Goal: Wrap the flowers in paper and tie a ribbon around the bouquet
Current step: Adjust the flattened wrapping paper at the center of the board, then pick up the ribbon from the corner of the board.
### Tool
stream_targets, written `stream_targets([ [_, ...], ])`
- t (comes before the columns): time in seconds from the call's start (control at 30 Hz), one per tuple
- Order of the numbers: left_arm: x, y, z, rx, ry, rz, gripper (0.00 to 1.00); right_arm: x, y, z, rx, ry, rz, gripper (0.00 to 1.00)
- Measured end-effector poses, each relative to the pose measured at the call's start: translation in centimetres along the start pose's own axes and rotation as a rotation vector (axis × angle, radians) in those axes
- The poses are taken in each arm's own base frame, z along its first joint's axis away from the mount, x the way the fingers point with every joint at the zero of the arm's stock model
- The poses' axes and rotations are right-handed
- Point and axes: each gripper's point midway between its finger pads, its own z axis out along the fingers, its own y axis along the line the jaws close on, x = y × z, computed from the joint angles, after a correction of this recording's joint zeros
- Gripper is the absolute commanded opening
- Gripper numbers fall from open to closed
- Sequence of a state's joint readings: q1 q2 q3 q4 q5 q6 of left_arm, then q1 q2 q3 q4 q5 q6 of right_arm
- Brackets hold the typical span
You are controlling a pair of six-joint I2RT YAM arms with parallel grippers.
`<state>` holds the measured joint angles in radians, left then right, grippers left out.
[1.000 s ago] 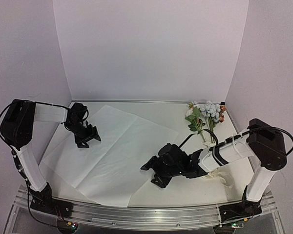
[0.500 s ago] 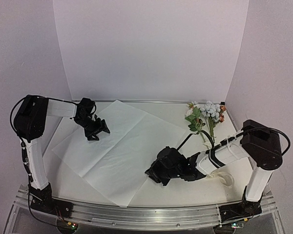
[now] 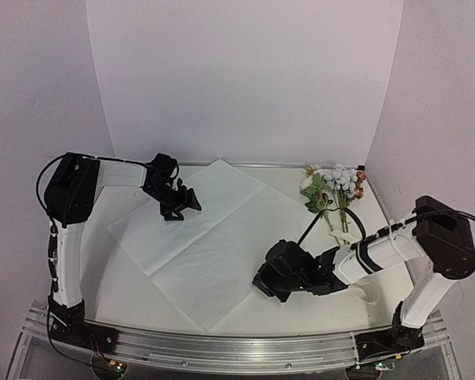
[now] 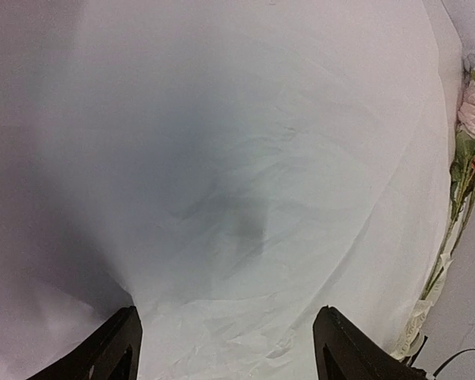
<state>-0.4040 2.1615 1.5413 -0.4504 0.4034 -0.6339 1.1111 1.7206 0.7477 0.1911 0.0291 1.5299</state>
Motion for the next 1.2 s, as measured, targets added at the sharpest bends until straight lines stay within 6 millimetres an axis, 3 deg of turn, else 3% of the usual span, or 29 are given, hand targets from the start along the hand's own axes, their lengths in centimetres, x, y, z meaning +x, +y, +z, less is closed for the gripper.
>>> stream_targets([
  [0.1,0.1,-0.2,0.1,0.007,0.008,0.009,0.77,0.4,-0.5,-0.1,0.029,0.009,-0.017,0.19],
  [0.27,0.1,-0.3,0.1,0.013,0.011,0.026,0.77,1.2,-0.8,-0.6,0.082,0.035,-0.081,0.56],
  [0.37,0.1,-0.3,0.1,0.013,0.014,0.039,0.77,1.1,-1.0,-2.0,0.125,0.039,-0.132,0.79],
  [0.47,0.1,-0.4,0.0,0.007,0.021,0.055,0.78,0.4,-0.4,-4.4,0.176,0.03,-0.234,0.96],
  [0.57,-0.1,-0.7,-0.2,0.011,0.025,0.078,0.81,-1.2,1.6,-7.8,0.208,-0.004,-0.362,0.98],
  [0.7,-0.9,-1.9,-1.1,0.019,0.015,0.12,0.84,-5.3,3.1,-11.8,0.24,-0.104,-0.493,0.98],
  [0.83,-1.8,-3.4,-2.0,0.037,-0.013,0.164,0.85,-10.8,0.5,-14.0,0.387,-0.178,-0.565,0.98],
  [1.0,-0.9,-5.6,-3.7,0.057,-0.025,0.211,0.86,-17.3,-3.7,-16.0,0.565,-0.209,-0.564,0.98],
  [1.2,2.3,-8.8,-7.2,0.123,-0.047,0.255,0.86,-21.4,-5.2,-17.0,0.664,-0.162,-0.654,0.94],
])
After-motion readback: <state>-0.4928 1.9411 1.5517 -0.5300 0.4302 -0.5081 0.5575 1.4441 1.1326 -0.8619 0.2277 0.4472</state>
